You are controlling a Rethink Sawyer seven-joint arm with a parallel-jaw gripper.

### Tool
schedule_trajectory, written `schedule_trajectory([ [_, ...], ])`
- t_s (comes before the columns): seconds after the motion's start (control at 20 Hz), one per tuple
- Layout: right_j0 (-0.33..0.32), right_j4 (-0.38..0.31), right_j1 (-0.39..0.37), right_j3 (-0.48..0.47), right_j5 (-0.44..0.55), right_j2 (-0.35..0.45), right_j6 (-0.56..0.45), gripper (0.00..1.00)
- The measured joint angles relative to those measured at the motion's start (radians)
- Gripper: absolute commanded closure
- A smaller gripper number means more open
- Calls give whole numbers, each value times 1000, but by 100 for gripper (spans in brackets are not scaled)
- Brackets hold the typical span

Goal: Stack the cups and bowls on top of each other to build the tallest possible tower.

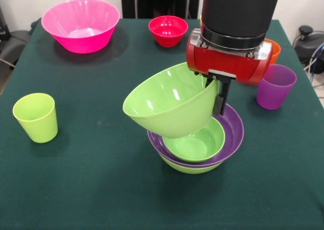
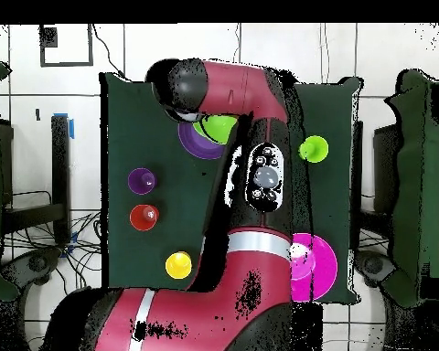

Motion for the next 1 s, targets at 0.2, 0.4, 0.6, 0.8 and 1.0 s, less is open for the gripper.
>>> schedule_trajectory([
  [0.2, 8, 5, 0, 0, -6, -12, 0, 100],
  [0.4, 17, 13, 0, 0, -24, -21, 1, 100],
  [0.6, 34, 29, 3, 0, -68, -39, 10, 100],
  [0.8, 45, 39, 6, 0, -88, -49, 20, 100],
  [1.0, 53, 49, 17, 0, -101, -57, 35, 100],
])
